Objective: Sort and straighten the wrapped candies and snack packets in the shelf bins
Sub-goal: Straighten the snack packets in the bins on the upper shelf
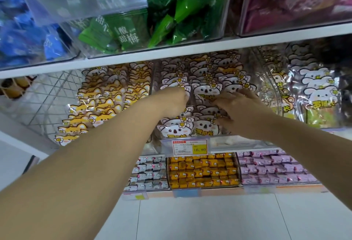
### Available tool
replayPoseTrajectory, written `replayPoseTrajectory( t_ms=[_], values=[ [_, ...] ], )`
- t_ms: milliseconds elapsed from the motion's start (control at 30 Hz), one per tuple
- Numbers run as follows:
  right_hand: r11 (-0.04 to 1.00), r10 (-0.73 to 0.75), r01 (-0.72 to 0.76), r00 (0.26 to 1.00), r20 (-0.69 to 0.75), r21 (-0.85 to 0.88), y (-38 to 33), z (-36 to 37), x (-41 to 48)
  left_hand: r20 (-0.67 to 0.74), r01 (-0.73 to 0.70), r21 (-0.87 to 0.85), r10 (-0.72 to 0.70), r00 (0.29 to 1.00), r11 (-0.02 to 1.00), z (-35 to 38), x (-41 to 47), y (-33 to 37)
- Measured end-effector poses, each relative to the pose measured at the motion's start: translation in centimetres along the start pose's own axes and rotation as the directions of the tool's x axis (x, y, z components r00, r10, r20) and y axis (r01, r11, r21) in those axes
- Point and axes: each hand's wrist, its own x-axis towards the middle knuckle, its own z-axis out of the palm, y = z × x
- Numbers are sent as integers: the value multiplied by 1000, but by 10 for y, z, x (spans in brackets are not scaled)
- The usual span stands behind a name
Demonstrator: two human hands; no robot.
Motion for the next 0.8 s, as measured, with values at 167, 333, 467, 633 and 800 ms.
replayPoseTrajectory(
  t_ms=[167,333,467,633,800],
  values=[
    [965,-24,68,985,-171,252,9,-10,-27,-330,-49,-133,2,944,990,10,-13,5],
    [926,293,-136,848,-442,353,43,-6,-31,-544,-141,-254,-21,839,957,12,-3,24],
    [892,338,-136,833,-437,430,53,12,-31,-582,-224,-271,26,813,936,16,15,47],
    [879,344,-106,816,-464,465,54,21,-31,-649,-194,-198,20,761,961,13,51,67],
    [880,341,-91,804,-487,466,57,28,-29,-575,-94,-174,-23,818,980,2,84,83]
  ],
)
